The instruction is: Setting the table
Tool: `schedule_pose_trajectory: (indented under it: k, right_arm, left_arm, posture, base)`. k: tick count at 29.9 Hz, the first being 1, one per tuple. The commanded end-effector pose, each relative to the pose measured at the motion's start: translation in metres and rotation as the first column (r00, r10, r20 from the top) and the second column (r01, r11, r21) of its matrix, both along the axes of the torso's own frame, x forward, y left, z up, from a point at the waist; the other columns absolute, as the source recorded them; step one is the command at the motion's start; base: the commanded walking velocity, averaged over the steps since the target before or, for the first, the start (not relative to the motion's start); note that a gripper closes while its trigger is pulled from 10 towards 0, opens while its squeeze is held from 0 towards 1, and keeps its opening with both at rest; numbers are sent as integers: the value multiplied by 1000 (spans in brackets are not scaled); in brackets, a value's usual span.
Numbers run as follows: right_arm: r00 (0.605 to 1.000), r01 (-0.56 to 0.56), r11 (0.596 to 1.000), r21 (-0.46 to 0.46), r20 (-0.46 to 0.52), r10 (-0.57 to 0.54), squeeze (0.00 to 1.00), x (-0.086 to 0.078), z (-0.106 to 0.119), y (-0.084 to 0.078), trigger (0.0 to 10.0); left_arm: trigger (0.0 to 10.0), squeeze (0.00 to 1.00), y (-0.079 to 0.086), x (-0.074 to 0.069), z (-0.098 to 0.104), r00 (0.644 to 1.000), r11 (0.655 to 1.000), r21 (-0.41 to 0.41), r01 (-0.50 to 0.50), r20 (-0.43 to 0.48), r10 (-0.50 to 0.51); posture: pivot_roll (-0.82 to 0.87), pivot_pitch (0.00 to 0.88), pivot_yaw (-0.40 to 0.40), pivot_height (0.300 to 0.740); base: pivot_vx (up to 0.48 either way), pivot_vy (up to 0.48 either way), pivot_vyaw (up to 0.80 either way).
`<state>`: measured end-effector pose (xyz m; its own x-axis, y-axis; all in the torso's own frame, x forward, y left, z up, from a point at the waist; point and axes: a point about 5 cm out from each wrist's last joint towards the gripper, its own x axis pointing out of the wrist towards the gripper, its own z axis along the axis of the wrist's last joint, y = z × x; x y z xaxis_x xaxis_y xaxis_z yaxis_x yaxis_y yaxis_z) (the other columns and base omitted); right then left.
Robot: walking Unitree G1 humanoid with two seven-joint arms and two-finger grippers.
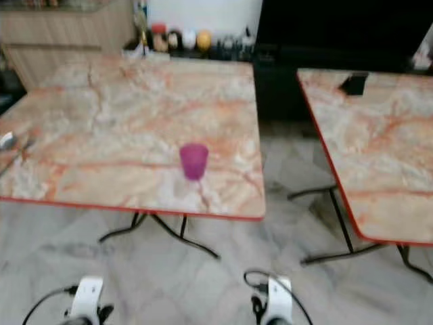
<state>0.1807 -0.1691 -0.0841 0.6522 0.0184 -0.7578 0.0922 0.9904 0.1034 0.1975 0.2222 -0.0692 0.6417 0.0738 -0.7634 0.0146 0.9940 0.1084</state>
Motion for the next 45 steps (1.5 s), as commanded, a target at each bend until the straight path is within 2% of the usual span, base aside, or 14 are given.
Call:
schedule_pose_trajectory:
  k: [1, 18, 34, 36, 38, 45]
  right_arm:
    - [1000, 3, 1000, -23, -14, -4, 0, -4, -1, -9, 10000]
    - [1000, -1, 1000, -20, -20, 1, 0, -5, -2, -7, 10000]
    - [1000, 0, 1000, -20, -20, 0, 0, -6, -2, -6, 10000]
    - [1000, 0, 1000, -22, -20, 0, 0, -6, -2, -6, 10000]
    - [1000, 0, 1000, -22, -19, 0, 0, -5, -2, -6, 10000]
    - [1000, -1, 1000, -20, -15, 1, 0, -5, -2, -5, 10000]
  left_arm:
    - [10000, 0, -6, -2, -2, 1000, 1000, -13, -5, -9, 5]
    - [10000, 0, -3, -1, 0, 998, 998, 21, -53, 34, 52]
    - [10000, 0, -3, -1, -1, 998, 998, 9, -56, 28, 55]
    - [10000, 0, 1, 11, 7, 996, 999, 3, -54, 70, 54]
    - [10000, 0, 2, 13, 9, 996, 999, 3, -54, 77, 53]
    - [10000, 0, 7, 3, 3, 998, 998, 14, -62, 30, 62]
  posture:
    - [20, 0, -4, 740]
    - [28, 0, -2, 740]
    - [26, 0, -3, 740]
    - [25, 0, -2, 740]
    - [25, 0, -2, 740]
    - [26, 0, -2, 740]
  base:
    - [0, 0, 0]
    - [0, 0, 0]
    - [0, 0, 0]
    - [0, 157, 0]
    - [0, 323, 0]
    - [0, 336, 0]
